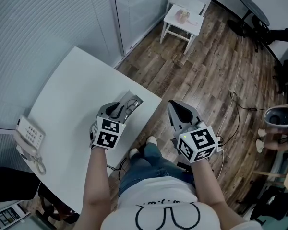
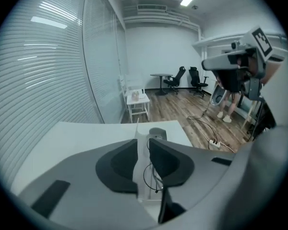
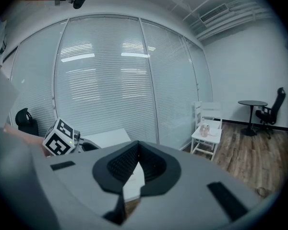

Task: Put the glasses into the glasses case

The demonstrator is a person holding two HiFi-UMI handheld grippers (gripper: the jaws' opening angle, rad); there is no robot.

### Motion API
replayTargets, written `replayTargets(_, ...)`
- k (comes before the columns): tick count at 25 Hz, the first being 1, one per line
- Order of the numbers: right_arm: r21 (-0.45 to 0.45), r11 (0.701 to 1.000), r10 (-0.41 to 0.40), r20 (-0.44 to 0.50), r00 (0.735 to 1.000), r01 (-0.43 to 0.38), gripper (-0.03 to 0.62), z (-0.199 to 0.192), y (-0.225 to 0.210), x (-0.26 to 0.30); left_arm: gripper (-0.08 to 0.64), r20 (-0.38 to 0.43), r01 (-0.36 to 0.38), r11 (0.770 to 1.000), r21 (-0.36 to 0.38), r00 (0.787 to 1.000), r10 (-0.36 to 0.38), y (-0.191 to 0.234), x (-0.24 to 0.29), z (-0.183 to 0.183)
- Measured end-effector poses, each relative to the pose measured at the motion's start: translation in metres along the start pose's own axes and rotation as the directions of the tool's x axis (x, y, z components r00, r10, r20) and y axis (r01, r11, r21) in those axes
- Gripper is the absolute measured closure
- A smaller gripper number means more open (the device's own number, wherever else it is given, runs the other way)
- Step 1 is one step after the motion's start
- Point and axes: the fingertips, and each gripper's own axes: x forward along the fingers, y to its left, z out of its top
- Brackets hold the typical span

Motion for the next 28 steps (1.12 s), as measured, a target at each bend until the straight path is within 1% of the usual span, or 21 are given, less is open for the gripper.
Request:
replayTargets(3,-0.002,1.0,-0.009,0.024,1.0,0.009,0.581,0.005,0.013,-0.006,0.469,0.08,-0.042,0.998,-0.051,0.996,0.046,0.016,-0.029,0.011)
replayTargets(6,-0.01,1.0,-0.012,0.05,0.999,0.012,0.581,0.01,0.03,-0.011,0.469,0.158,-0.077,0.991,-0.111,0.983,0.094,0.033,-0.06,0.016)
replayTargets(9,-0.036,0.999,-0.008,0.074,0.997,0.011,0.581,0.015,0.049,-0.015,0.469,0.221,-0.105,0.981,-0.161,0.965,0.14,0.048,-0.09,0.015)
replayTargets(14,-0.1,0.995,-0.014,0.124,0.992,0.026,0.581,0.032,0.075,-0.023,0.473,0.315,-0.136,0.968,-0.213,0.928,0.2,0.065,-0.128,0.017)
replayTargets(18,-0.16,0.986,-0.017,0.168,0.986,0.045,0.581,0.05,0.087,-0.032,0.523,0.397,-0.164,0.961,-0.224,0.885,0.244,0.068,-0.152,0.027)
replayTargets(23,-0.237,0.97,0.006,0.229,0.973,0.05,0.582,0.074,0.099,-0.048,0.536,0.474,-0.216,0.949,-0.228,0.827,0.302,0.065,-0.184,0.047)
replayTargets(25,-0.262,0.964,0.021,0.254,0.967,0.048,0.583,0.085,0.102,-0.052,0.538,0.503,-0.244,0.941,-0.234,0.798,0.332,0.065,-0.199,0.058)
replayTargets(28,-0.278,0.96,0.042,0.292,0.955,0.043,0.582,0.1,0.101,-0.06,0.538,0.547,-0.279,0.926,-0.253,0.749,0.375,0.064,-0.223,0.074)
